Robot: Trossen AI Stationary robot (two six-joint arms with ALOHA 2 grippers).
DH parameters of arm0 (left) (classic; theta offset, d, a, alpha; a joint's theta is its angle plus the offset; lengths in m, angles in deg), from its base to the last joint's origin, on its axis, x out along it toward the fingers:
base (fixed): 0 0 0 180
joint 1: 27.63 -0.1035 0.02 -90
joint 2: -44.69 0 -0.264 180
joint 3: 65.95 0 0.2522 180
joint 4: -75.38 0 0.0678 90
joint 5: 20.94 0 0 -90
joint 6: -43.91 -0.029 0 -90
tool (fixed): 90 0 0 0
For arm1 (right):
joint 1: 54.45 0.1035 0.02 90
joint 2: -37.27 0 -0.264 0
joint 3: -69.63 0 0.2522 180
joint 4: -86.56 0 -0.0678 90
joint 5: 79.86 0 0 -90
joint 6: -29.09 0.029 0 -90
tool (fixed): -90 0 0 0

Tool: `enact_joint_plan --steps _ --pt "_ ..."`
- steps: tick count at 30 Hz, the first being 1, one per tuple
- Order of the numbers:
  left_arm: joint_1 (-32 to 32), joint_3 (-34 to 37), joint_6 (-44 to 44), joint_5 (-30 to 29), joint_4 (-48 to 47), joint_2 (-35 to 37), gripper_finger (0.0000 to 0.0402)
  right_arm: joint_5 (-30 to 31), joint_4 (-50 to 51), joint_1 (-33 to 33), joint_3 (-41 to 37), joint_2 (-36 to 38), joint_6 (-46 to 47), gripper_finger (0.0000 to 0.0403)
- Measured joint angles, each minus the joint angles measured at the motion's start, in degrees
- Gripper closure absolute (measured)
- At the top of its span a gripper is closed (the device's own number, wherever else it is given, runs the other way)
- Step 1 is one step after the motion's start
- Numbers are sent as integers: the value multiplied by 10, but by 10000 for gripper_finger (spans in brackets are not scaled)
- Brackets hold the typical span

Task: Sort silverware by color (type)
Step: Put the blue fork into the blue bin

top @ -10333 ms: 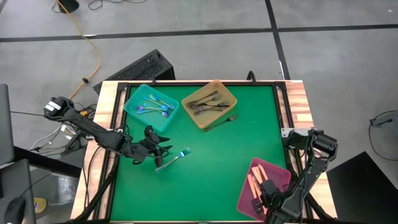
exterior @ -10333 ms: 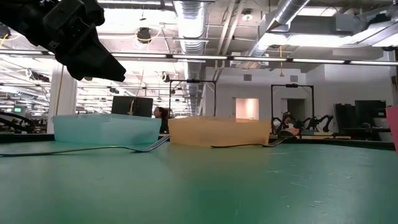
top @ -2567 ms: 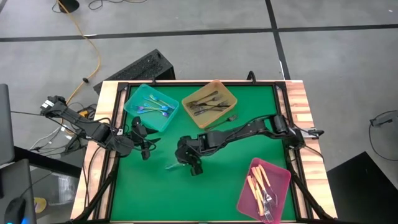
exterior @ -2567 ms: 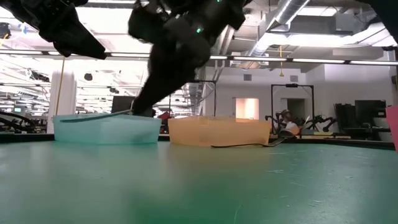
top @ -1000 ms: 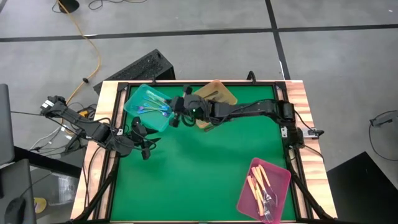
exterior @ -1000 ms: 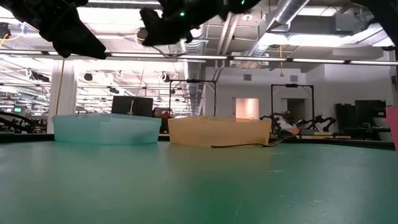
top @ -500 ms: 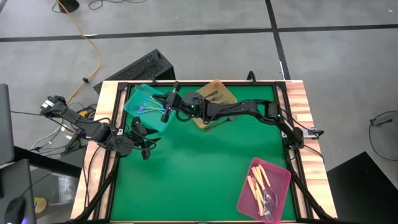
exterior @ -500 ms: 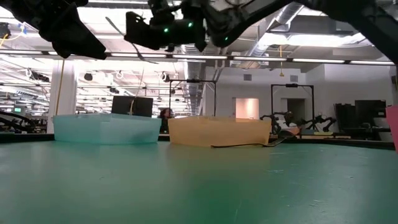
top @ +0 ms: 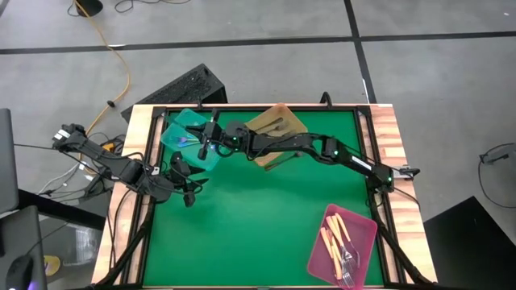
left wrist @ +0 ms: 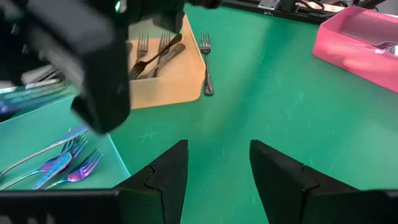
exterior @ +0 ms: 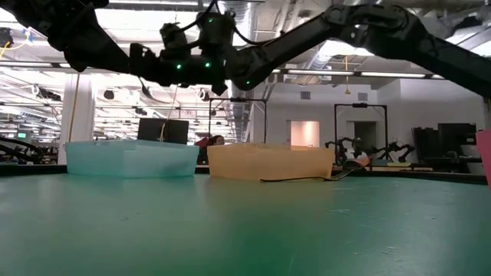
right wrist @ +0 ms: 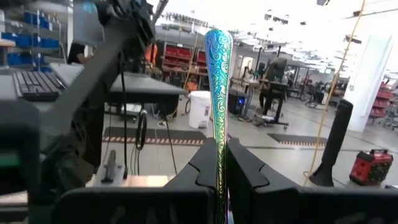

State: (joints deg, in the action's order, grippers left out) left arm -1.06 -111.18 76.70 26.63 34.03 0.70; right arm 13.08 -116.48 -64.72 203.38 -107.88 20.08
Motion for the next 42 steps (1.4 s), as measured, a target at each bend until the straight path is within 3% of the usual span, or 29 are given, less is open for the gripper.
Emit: enact_joint_plan --steps 5,10,17,35,42 --pt "0 0 0 2 -2 0 246 -2 27 -9 39 -17 4 367" --pt "0 0 -1 1 -1 0 246 -37 23 -27 40 -26 37 367" --pt "0 0 0 1 0 0 246 -42 27 -39 39 -49 79 367" --pt "0 0 -1 0 0 0 246 -47 104 -53 39 -52 55 367" --pt "0 0 -1 0 0 0 246 -78 111 -59 32 -52 45 367"
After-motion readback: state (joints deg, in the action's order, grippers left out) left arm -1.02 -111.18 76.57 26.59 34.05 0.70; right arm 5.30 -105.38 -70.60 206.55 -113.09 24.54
